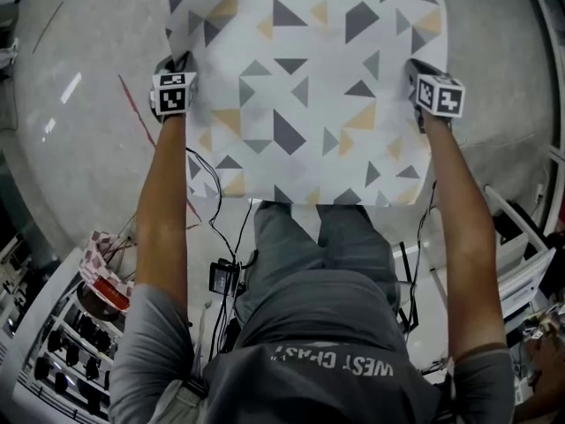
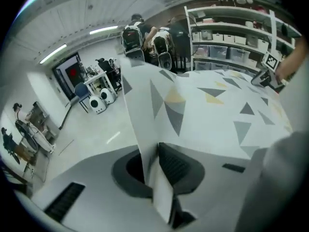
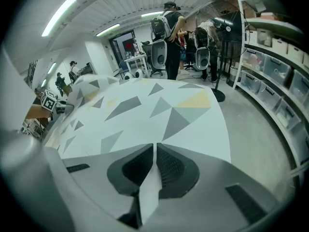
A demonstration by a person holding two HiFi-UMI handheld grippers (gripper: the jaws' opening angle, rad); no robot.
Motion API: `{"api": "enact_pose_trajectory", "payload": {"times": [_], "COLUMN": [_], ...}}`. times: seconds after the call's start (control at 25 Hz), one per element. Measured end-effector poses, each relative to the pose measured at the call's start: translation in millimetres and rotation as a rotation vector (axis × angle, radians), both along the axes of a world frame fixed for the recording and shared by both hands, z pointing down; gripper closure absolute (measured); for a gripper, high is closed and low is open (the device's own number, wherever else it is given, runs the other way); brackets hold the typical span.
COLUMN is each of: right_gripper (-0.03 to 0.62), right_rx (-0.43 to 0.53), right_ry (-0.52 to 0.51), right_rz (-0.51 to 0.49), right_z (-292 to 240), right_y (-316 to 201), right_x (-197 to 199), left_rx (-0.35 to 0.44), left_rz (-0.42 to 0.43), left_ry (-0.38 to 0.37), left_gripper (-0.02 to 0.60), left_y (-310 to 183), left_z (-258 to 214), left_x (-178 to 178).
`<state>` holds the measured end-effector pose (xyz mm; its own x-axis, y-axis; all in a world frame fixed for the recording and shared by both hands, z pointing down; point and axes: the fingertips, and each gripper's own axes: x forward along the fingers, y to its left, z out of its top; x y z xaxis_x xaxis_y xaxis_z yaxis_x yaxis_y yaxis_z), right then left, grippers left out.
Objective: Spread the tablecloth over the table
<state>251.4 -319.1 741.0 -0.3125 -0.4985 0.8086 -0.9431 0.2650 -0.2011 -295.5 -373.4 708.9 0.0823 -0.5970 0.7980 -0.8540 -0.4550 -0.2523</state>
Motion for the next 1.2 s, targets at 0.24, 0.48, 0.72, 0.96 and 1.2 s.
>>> {"api": "enact_pose_trajectory", "payload": {"times": [0.24,0.48,0.72,0.96,1.2], "right_gripper": [0.562,0.560,0.560,0.560,0.560], "right_rx": [0.022,0.021,-0.009,-0.092,-0.049], "right_ry": [-0.006,0.006,0.026,0.060,0.033], "right_rz": [0.010,0.031,0.031,0.052,0.050], "right_z": [2.5,2.6,5.3,4.9,-29.8], "right_y": [-5.3,3.7,8.3,26.9,31.9], "right_x": [0.0,-2.5,-0.4,-0.3,-18.3], "left_rx": [-0.036,0.005,0.033,0.025,0.109], "left_rz": [-0.016,-0.132,-0.225,-0.225,-0.143], "left_ry": [-0.013,-0.001,0.016,0.027,0.085], "left_gripper": [0.496,0.401,0.337,0.328,0.330], "left_y": [-14.7,-1.5,10.8,34.3,43.8], "left_z": [6.3,4.2,3.5,-8.3,-51.8], "left_x": [-6.7,-19.4,-32.1,-36.0,-4.6]}}
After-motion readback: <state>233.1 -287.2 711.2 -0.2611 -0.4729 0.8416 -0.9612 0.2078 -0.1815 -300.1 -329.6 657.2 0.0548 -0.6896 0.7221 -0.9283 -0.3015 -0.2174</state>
